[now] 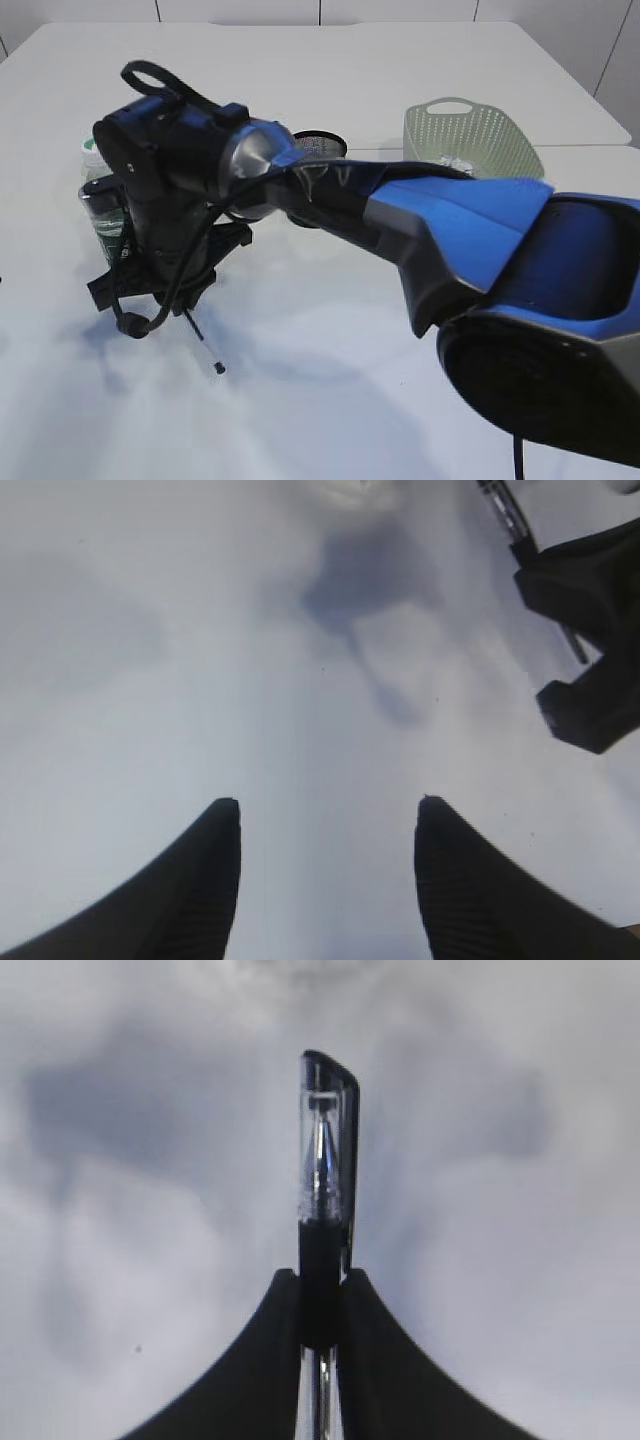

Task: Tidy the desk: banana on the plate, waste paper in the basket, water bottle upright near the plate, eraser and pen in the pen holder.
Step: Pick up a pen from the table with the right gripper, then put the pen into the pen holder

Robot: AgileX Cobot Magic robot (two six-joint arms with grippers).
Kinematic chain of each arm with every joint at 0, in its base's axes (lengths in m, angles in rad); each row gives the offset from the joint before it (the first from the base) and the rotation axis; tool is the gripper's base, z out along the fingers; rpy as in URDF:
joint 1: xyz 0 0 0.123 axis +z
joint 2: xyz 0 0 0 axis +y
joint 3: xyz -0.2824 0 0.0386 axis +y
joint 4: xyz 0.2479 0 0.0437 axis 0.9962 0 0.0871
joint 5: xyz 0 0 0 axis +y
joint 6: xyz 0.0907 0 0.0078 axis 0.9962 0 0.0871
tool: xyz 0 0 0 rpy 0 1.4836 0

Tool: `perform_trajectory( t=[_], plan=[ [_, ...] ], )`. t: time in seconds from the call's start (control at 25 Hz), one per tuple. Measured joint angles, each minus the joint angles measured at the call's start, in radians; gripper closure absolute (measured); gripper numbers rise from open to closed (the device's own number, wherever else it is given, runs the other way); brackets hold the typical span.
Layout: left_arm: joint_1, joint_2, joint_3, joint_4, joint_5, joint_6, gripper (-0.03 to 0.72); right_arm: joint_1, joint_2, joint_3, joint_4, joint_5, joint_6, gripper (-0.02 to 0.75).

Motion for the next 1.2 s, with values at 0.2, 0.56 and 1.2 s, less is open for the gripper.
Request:
perform_trajectory(
  t=[0.2,0.56,1.2],
  plan=[
    [0.000,0.000,0.000,0.000,0.000,0.000,0.293,-0.033,-0.115,0.135,-0.041,0.000,-0.035,0.687],
    [0.000,0.000,0.000,0.000,-0.009,0.000,0.293,-0.180,-0.360,0.517,-0.051,-0.006,-0.103,0.687],
    [0.000,0.000,0.000,0.000,-0.014,0.000,0.293,-0.434,-0.704,0.904,-0.052,-0.575,-0.225,0.687]
  ],
)
